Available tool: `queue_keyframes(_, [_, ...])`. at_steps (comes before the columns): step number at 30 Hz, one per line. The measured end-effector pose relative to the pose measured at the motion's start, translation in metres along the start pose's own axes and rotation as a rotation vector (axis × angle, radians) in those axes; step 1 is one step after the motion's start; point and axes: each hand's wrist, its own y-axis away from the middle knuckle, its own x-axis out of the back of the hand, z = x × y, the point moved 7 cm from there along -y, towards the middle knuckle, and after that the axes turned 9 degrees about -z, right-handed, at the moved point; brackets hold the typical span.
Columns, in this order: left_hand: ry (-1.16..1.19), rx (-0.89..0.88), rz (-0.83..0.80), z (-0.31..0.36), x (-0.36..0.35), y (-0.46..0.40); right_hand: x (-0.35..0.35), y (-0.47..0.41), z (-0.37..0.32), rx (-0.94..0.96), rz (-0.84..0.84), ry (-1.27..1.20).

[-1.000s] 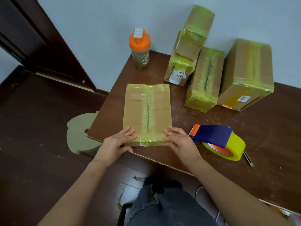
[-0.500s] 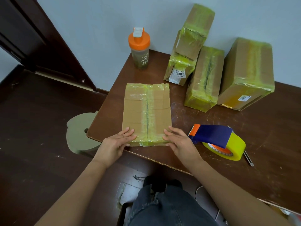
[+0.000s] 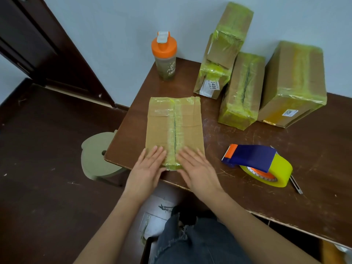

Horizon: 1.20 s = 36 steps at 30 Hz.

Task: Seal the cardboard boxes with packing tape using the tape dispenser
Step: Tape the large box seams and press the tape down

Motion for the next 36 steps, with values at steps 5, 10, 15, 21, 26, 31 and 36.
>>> queue_keyframes(5, [0.266,0.142,0.122,-0.005,-0.018,0.001,-0.03,-0.017,-0.006,-0.012,-0.04,-0.259])
queue_keyframes(10, [0.311,0.092,0.184,-0.009,-0.01,0.007,-0.014,0.0,0.018,0.06,-0.078,-0.228])
queue_keyframes(15, [0.42,0.165,0.112,-0.016,-0.012,0.005,-0.022,0.004,0.029,0.015,-0.129,-0.347])
queue_keyframes(21, [0.426,0.111,-0.097,-0.024,-0.007,0.001,-0.012,-0.004,0.031,0.013,-0.462,-0.482])
queue_keyframes(26, [0.649,0.452,0.095,-0.04,0.028,-0.002,0.029,-0.006,0.064,-0.413,-0.33,-0.703])
queue_keyframes(31, [0.759,0.931,-0.028,-0.049,0.013,-0.007,0.012,0.003,0.067,-0.799,-0.412,-1.061])
queue_keyframes(36, [0.555,0.949,-0.199,-0.046,0.017,-0.005,0.023,0.007,0.074,-0.801,-0.387,-0.743])
